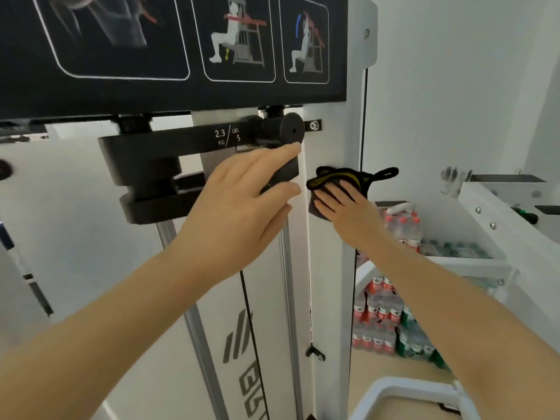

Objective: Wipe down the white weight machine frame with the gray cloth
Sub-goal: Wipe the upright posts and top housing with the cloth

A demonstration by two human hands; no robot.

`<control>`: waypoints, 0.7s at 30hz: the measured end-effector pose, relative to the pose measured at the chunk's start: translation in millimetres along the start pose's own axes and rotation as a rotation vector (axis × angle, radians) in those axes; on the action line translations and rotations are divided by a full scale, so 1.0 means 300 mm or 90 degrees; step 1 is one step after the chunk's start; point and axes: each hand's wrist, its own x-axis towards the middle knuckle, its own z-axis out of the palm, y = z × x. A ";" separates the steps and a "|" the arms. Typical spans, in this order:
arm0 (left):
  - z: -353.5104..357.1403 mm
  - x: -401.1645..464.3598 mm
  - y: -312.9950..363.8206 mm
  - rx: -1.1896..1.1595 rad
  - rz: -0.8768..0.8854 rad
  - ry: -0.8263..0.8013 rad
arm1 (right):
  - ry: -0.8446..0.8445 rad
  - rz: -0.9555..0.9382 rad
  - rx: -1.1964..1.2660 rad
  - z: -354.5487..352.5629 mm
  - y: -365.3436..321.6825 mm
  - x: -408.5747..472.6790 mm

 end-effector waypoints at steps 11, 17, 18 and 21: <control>0.060 -0.037 0.017 0.024 -0.011 0.071 | -0.240 -0.169 0.006 0.040 -0.116 -0.103; 0.076 -0.048 0.029 0.070 0.004 0.116 | -0.072 0.010 -0.026 -0.027 0.005 0.008; 0.085 -0.056 0.038 0.087 0.014 0.131 | -0.041 0.017 -0.037 -0.027 -0.005 0.006; 0.134 -0.097 0.072 0.127 0.084 0.156 | -0.058 -0.005 -0.001 0.001 -0.077 -0.056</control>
